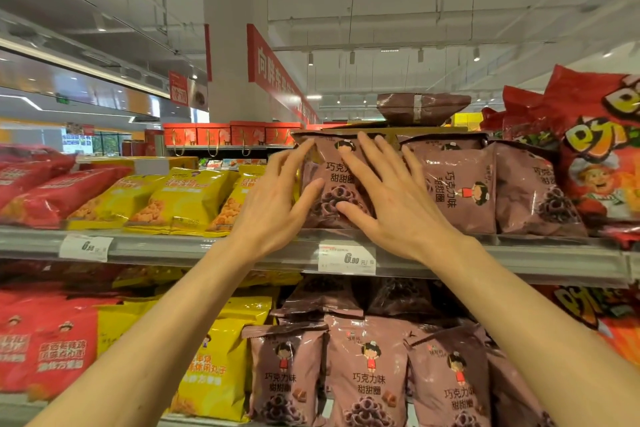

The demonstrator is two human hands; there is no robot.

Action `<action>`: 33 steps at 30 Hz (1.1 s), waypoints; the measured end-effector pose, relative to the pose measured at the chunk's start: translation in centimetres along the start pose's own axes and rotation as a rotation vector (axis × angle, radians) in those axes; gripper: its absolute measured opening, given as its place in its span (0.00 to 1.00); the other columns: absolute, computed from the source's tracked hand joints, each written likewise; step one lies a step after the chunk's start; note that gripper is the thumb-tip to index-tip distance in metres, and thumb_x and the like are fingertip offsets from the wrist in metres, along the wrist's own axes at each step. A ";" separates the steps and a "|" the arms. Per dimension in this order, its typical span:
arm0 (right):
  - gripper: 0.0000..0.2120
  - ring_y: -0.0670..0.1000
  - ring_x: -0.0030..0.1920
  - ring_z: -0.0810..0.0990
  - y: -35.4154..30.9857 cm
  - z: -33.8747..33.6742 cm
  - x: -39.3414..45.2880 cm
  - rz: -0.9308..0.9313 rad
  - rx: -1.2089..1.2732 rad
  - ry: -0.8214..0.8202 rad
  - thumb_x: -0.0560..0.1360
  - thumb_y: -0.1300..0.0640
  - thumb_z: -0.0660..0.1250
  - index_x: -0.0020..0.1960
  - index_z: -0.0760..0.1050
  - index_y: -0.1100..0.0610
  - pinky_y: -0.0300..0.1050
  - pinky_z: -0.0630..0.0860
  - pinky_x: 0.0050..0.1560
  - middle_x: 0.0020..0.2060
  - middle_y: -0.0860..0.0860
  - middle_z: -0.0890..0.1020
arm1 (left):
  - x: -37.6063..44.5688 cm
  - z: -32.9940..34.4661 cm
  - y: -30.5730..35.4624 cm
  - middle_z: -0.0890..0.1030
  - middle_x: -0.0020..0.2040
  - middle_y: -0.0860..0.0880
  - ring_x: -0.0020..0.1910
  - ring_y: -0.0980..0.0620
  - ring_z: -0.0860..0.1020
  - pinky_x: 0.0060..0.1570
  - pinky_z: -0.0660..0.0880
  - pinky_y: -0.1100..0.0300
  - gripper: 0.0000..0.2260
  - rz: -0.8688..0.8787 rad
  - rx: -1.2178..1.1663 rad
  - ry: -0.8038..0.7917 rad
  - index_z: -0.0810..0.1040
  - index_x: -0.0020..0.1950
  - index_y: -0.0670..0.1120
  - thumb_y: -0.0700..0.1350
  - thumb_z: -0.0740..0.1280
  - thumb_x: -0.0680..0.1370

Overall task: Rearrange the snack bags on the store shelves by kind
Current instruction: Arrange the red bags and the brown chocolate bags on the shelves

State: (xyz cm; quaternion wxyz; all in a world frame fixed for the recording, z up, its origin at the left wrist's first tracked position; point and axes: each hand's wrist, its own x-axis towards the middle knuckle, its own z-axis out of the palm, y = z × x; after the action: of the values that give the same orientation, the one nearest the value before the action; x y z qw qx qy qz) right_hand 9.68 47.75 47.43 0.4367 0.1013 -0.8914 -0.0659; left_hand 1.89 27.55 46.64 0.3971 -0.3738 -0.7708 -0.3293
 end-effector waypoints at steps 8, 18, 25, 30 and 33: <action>0.36 0.54 0.83 0.44 0.9 0.3 0.2 -0.012 -0.009 -0.013 0.78 0.33 0.46 0.83 0.49 0.46 0.62 0.42 0.80 0.83 0.50 0.49 | 0.9 1.7 0.3 0.66 0.80 0.52 0.77 0.55 0.66 0.77 0.66 0.47 0.28 -0.142 -0.322 -0.090 0.53 0.83 0.61 0.54 0.61 0.85; 0.37 0.54 0.83 0.45 1.7 0.6 0.4 -0.052 -0.015 -0.009 0.78 0.31 0.48 0.83 0.50 0.45 0.63 0.43 0.80 0.83 0.51 0.50 | 1.0 0.1 0.3 0.68 0.72 0.58 0.64 0.71 0.72 0.59 0.73 0.76 0.32 -0.145 -0.437 -0.293 0.49 0.84 0.60 0.49 0.64 0.85; 0.36 0.55 0.82 0.48 1.8 0.8 0.9 -0.051 -0.007 0.017 0.78 0.34 0.56 0.82 0.54 0.47 0.64 0.45 0.80 0.82 0.52 0.54 | 1.5 -2.1 -0.4 0.74 0.68 0.52 0.46 0.54 0.86 0.47 0.85 0.57 0.45 -0.187 -0.306 -0.382 0.53 0.83 0.65 0.45 0.77 0.76; 0.37 0.56 0.82 0.49 1.6 0.8 0.5 -0.077 -0.031 0.011 0.78 0.35 0.58 0.82 0.55 0.47 0.63 0.46 0.80 0.82 0.53 0.54 | 1.2 -1.5 -0.7 0.75 0.63 0.53 0.41 0.54 0.86 0.43 0.84 0.61 0.46 -0.176 -0.305 -0.353 0.52 0.83 0.64 0.43 0.78 0.75; 0.37 0.56 0.82 0.48 1.3 0.9 -0.1 -0.075 -0.043 -0.011 0.78 0.34 0.56 0.82 0.54 0.48 0.62 0.44 0.80 0.82 0.54 0.54 | 0.7 -1.6 -0.9 0.74 0.67 0.51 0.43 0.57 0.85 0.43 0.83 0.62 0.46 -0.164 -0.285 -0.390 0.50 0.83 0.64 0.44 0.77 0.76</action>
State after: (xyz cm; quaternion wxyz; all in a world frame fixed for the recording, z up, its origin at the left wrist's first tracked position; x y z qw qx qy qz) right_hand 8.82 49.07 47.09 0.4310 0.1250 -0.8878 -0.1018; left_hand 1.43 26.03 47.83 0.1560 -0.4186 -0.8063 -0.3877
